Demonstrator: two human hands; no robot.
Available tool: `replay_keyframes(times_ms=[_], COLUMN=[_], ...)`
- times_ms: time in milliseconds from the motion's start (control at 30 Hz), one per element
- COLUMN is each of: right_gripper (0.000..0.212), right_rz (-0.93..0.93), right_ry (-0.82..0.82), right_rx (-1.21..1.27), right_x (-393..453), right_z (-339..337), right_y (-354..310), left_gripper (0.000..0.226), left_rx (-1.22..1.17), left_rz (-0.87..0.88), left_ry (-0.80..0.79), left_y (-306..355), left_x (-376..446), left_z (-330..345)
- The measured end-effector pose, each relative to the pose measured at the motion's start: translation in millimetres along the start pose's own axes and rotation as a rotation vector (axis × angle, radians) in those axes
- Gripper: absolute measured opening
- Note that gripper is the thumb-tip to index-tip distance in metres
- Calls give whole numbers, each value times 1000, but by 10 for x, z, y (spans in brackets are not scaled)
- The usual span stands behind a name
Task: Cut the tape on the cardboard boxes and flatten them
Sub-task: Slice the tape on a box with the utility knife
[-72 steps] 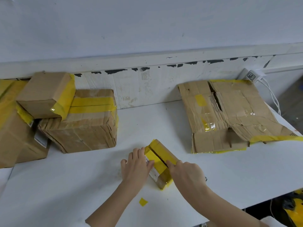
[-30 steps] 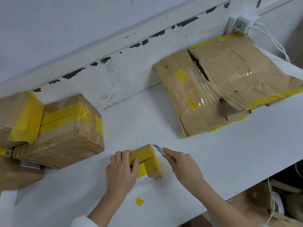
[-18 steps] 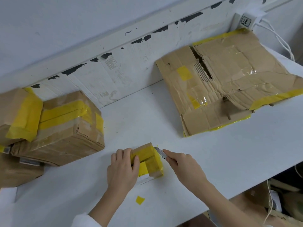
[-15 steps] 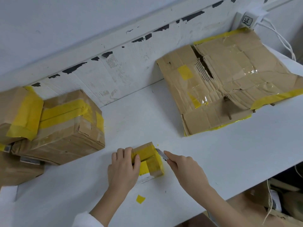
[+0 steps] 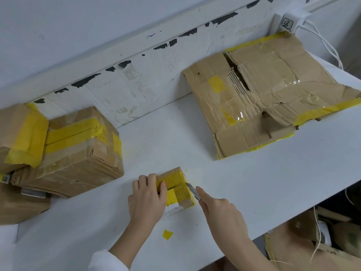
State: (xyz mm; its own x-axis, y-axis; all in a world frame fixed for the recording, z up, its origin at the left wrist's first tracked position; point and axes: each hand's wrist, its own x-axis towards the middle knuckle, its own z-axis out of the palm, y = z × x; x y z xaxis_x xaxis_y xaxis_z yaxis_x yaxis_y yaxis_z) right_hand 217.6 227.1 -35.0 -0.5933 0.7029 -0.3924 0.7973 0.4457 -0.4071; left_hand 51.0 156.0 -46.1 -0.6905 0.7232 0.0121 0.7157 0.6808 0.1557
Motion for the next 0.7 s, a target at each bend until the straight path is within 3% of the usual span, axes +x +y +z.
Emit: replay_keyframes(times_ms=[567,700], right_gripper=[37,33], right_rz=[-66,-42], right_ry=[-60,-112], right_rx=[-20,148], right_x=[-324,-348], right_z=[-33,-35], right_y=[141,293], left_gripper=[26,30], left_rx=[27,33], left_rz=[3,-10], left_ry=[-29,-57], left_y=[2,-21], left_x=[-5,11], left_z=[1,-8])
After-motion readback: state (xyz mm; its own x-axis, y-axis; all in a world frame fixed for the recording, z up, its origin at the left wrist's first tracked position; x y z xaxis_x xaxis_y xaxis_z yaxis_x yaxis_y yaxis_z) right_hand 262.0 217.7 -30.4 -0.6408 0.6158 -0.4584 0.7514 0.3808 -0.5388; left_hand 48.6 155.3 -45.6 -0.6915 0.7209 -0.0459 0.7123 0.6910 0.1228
